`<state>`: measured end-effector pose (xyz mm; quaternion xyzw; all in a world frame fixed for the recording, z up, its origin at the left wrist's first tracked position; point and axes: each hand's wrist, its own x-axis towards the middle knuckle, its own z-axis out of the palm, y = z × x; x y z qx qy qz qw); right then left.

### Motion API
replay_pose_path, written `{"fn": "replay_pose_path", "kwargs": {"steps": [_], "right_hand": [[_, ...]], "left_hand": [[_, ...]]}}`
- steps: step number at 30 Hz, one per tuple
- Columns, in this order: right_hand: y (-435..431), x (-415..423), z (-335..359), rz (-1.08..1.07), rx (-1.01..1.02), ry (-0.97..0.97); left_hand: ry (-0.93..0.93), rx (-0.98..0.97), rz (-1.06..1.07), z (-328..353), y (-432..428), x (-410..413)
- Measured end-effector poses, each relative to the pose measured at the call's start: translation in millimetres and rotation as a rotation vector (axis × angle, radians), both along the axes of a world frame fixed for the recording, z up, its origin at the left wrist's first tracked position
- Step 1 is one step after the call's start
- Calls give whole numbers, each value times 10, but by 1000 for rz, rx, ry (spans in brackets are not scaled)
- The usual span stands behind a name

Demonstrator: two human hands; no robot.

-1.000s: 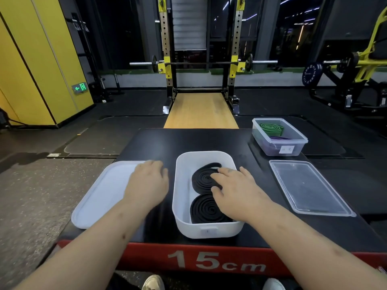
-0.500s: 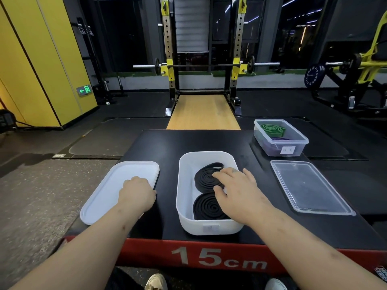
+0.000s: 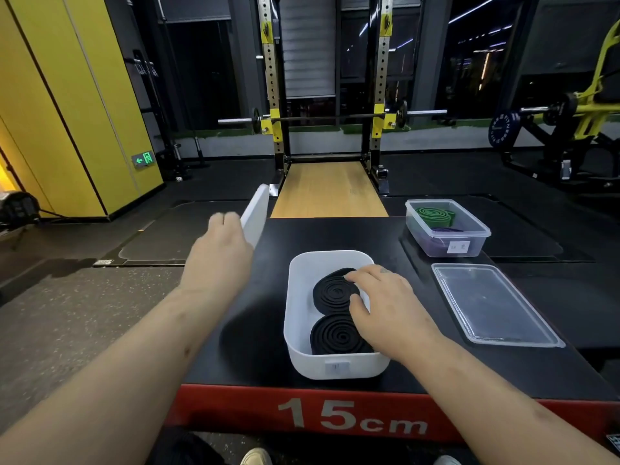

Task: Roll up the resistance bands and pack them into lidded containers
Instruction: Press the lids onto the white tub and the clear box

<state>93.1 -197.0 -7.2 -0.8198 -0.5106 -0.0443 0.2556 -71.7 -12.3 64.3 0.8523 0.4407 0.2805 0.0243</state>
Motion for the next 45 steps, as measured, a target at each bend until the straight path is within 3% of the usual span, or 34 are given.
{"fn": "replay_pose_path", "kwargs": {"steps": [9,11,15,17,22,27,45], "right_hand": [[22,63,246,-88,281,432],[22,117,264,-97,322,569],[-21,241,251,-174,396,764],[-70,266,209,-227,328,702],[-112,228,15,-313,30,437],[-97,185,-13,-314,-63,302],[-47,179,-119,-312,-139,297]], "left_hand": [[-365,131,-164,356,-364,226],[-427,17,-150,324,-372,294],[-531,-443,-128,30,-383,385],[-465,-508,-145,-183,-453,392],[-203,-461,-158,-597,-615,346],[-102,-395,-181,-806,-610,300],[-42,-425,-177,-915,-601,333]]}}
